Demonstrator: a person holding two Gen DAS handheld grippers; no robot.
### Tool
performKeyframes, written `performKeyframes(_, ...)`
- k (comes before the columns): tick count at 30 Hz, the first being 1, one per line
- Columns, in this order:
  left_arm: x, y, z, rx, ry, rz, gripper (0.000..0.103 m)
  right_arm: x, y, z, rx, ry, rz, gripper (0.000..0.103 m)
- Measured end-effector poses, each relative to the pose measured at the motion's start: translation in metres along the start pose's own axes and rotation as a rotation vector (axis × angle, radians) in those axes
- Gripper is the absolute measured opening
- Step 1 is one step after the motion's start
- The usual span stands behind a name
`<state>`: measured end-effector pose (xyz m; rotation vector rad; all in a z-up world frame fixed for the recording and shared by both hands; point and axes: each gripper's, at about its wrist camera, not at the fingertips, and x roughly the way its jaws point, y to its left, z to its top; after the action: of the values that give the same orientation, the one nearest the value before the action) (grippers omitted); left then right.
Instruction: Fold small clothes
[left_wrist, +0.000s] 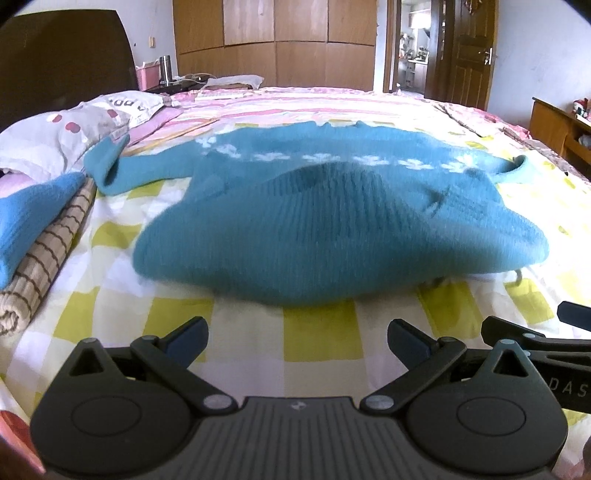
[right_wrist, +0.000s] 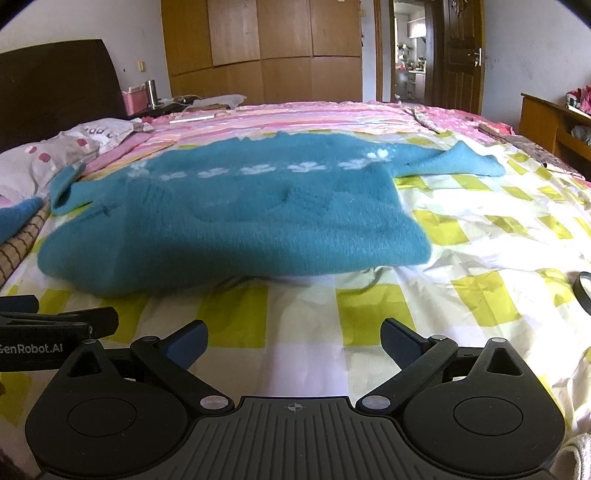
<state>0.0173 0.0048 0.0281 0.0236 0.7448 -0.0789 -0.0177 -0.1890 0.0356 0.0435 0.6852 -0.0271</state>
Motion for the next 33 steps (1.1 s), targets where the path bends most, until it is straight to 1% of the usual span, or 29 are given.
performKeyframes(3, -0.001, -0.001, 0.004, 0.013, -0.008, 0.003, 0.103, 0.0, 0.001, 0.004, -0.012, 0.001, 0.005, 0.097)
performKeyframes(17, 0.001, 0.0, 0.028, 0.037, -0.018, -0.004, 0.103, 0.007, 0.005, 0.032, -0.045, 0.012, 0.009, 0.097)
performKeyframes(26, 0.003, 0.001, 0.036, 0.053, -0.016, -0.008, 0.103, 0.011, 0.006, 0.039, -0.053, 0.027, 0.023, 0.096)
performKeyframes(33, 0.006, 0.002, 0.049, 0.069, -0.026, -0.017, 0.103, 0.017, 0.008, 0.052, -0.06, 0.026, 0.029, 0.095)
